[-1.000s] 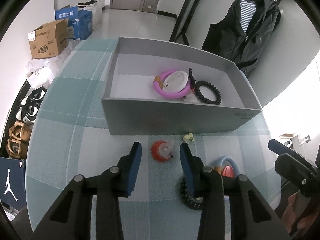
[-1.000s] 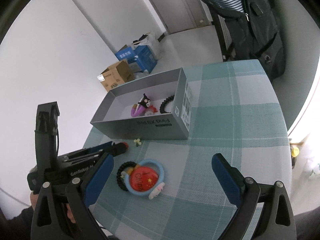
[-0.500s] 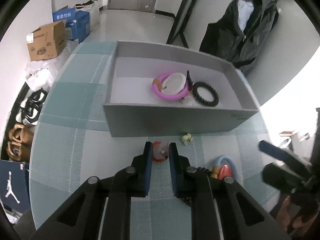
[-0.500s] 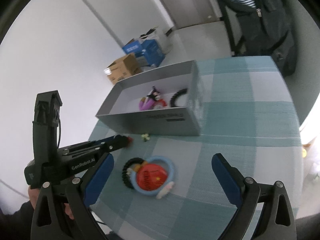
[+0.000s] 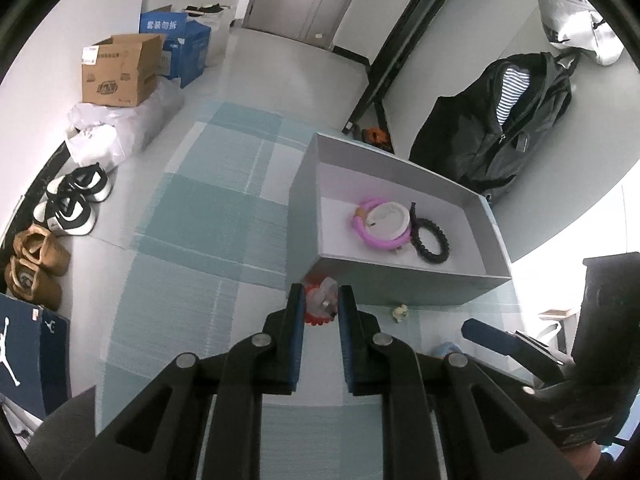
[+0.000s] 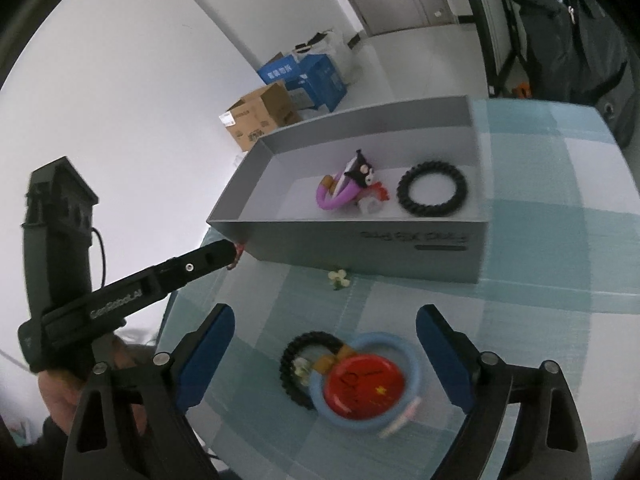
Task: Organize jewelry
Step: 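Lift the red figure with the left tool while the right tool grasps a small flower charm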
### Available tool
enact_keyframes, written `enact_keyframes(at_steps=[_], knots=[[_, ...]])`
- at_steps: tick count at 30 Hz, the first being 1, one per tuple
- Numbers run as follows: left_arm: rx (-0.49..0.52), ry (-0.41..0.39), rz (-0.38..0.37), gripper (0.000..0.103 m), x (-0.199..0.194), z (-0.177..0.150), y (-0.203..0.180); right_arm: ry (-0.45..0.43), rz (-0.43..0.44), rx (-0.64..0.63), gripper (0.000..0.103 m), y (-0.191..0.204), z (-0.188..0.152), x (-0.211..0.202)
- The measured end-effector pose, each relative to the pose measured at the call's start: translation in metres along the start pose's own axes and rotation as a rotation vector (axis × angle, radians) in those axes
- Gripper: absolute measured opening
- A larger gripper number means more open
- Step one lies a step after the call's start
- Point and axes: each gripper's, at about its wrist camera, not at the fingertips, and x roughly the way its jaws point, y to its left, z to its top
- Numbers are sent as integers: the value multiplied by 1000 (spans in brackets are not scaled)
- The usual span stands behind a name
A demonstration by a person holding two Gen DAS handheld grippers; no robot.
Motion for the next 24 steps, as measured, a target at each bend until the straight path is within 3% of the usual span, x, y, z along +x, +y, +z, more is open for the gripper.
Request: enact_keyframes(at_steps=[7,13,18,22,24], knots=[[-25,-35,-8,11,-11,2,14,15,-67,-23,79,11,8,20],[-103,-29,-18,11,-7,8,32,8,-121,38,57,14,14,27],[-109,-30,-26,11,-6,10,32,18,-290,-61,47,33,14,41],[-112,-28,-30,11,-6,9,34,30,-375,-106,40,41,12,46],[-118,-28,-33,11,-7,9,36,35,-430,-127,29,44,13,49]])
